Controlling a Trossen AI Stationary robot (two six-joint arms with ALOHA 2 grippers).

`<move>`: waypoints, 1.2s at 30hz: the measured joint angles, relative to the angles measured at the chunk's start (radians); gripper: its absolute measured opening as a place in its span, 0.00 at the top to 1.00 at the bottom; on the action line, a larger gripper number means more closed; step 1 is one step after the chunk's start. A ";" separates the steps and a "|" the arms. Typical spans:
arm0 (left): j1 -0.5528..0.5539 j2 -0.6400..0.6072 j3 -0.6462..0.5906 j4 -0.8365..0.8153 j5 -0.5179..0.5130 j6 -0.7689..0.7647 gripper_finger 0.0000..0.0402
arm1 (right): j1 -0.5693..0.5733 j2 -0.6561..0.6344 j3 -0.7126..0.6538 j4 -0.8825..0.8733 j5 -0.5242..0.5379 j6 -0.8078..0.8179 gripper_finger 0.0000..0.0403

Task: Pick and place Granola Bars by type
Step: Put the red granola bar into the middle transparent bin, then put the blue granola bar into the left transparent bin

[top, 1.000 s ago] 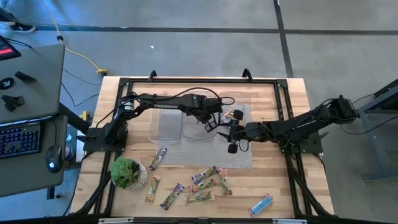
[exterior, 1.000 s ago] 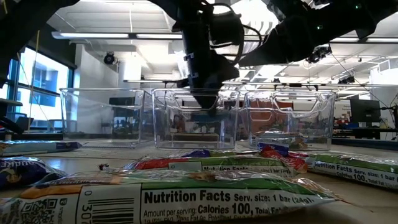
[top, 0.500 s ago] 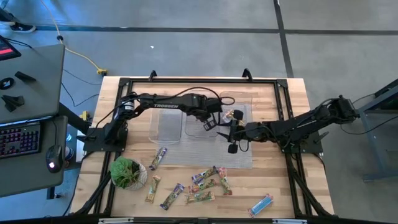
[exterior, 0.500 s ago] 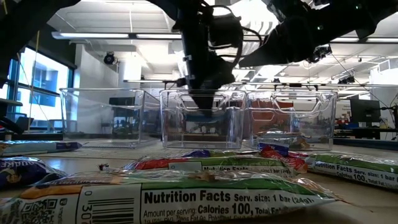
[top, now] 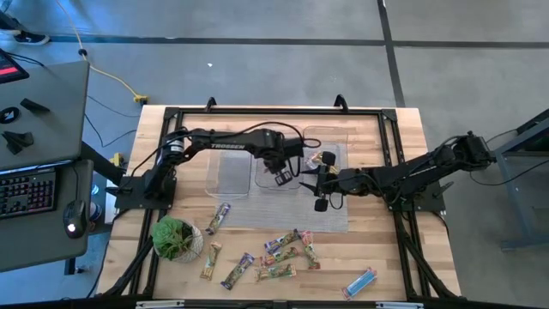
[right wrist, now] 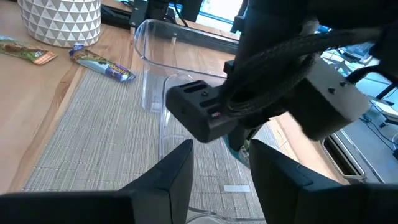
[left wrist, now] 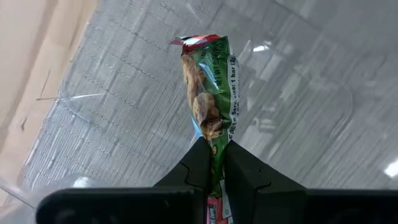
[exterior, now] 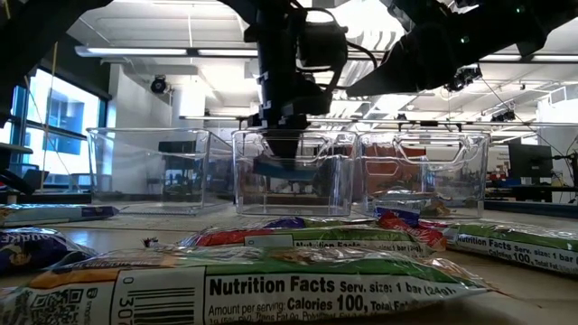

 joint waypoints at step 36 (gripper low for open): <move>-0.007 -0.010 0.010 0.009 -0.013 0.071 0.70 | 0.000 0.000 0.000 0.000 0.001 0.000 0.65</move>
